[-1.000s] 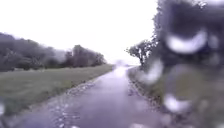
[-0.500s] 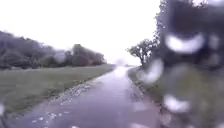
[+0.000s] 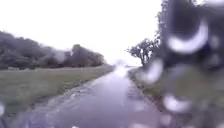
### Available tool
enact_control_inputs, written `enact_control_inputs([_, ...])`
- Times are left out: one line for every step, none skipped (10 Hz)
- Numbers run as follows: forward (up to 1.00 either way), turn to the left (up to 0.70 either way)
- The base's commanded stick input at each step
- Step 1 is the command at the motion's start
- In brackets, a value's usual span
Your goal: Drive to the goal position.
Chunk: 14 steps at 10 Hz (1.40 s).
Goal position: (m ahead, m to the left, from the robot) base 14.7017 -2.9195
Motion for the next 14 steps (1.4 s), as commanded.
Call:
enact_control_inputs([0.7, 0.0])
enact_control_inputs([0.7, 0.0])
enact_control_inputs([0.18, 0.0])
enact_control_inputs([0.0, 0.0])
enact_control_inputs([0.0, 0.0])
enact_control_inputs([0.0, 0.0])
enact_control_inputs([0.0, 0.0])
enact_control_inputs([0.0, 0.0])
enact_control_inputs([0.0, 0.0])
enact_control_inputs([0.0, 0.0])
enact_control_inputs([0.0, 0.0])
enact_control_inputs([0.0, 0.0])
enact_control_inputs([0.15, 0.0])
enact_control_inputs([0.4, 0.0])
